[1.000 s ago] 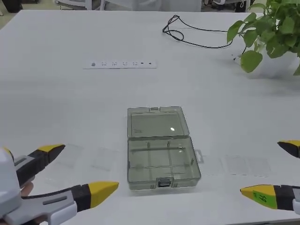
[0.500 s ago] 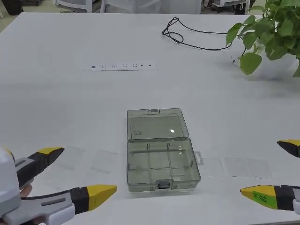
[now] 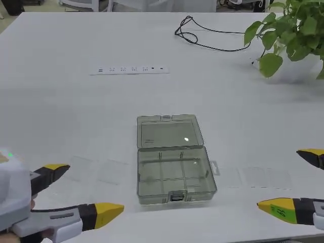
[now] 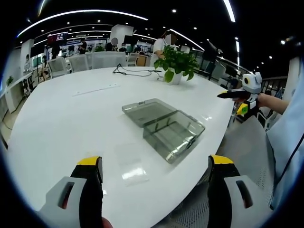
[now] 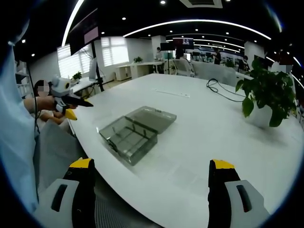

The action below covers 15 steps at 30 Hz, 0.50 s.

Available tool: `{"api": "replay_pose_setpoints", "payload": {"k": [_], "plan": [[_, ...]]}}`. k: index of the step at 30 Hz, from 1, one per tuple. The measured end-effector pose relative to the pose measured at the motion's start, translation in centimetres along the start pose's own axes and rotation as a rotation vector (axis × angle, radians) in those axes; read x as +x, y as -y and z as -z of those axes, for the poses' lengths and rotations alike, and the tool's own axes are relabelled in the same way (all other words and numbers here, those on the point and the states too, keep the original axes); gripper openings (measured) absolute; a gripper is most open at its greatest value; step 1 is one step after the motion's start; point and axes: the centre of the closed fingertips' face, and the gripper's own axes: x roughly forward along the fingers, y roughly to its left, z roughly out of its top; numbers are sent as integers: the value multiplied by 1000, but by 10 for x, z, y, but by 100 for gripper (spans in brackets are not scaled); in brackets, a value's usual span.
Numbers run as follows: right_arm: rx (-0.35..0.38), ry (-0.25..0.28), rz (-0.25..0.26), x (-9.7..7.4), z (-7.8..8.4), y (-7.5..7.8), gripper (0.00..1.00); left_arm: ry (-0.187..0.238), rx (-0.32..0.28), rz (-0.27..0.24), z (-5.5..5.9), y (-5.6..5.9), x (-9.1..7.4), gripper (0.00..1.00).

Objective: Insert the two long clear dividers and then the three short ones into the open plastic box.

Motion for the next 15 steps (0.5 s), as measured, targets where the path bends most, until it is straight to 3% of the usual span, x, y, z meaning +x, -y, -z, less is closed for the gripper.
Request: {"api": "replay_pose_setpoints", "payload": {"k": [3, 15], "plan": [[1, -1, -2, 0, 1, -1, 100, -32, -9, 11, 4, 0, 6, 93], [-11, -14, -2, 0, 4, 0, 100, -195, -51, -24, 26, -13, 26, 84]]}}
